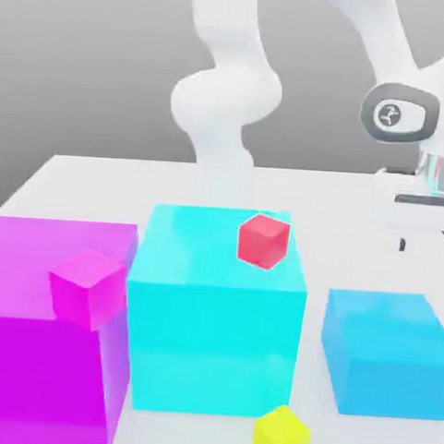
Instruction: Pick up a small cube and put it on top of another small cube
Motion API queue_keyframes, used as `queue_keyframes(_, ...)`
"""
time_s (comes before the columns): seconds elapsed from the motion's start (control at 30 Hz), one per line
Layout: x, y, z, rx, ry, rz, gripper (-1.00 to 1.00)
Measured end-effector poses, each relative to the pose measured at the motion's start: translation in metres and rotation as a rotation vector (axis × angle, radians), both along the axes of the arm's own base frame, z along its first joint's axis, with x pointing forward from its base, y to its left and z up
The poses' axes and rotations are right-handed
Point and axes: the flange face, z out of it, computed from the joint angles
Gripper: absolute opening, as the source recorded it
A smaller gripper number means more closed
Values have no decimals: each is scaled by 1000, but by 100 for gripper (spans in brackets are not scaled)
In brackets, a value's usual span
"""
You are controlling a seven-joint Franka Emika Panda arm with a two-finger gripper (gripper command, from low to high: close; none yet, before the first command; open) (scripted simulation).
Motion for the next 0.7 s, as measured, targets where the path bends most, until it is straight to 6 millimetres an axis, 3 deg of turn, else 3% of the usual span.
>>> queue_keyframes(0.17,11,-22,-43,-19,45,147,0)
queue_keyframes(0.33,10,-23,-103,-21,51,176,0)
queue_keyframes(0.37,10,-24,-109,-21,52,176,-100)
queue_keyframes(0.57,10,-24,-112,-22,53,176,-100)
queue_keyframes(0.7,11,-23,-77,-23,51,178,-100)
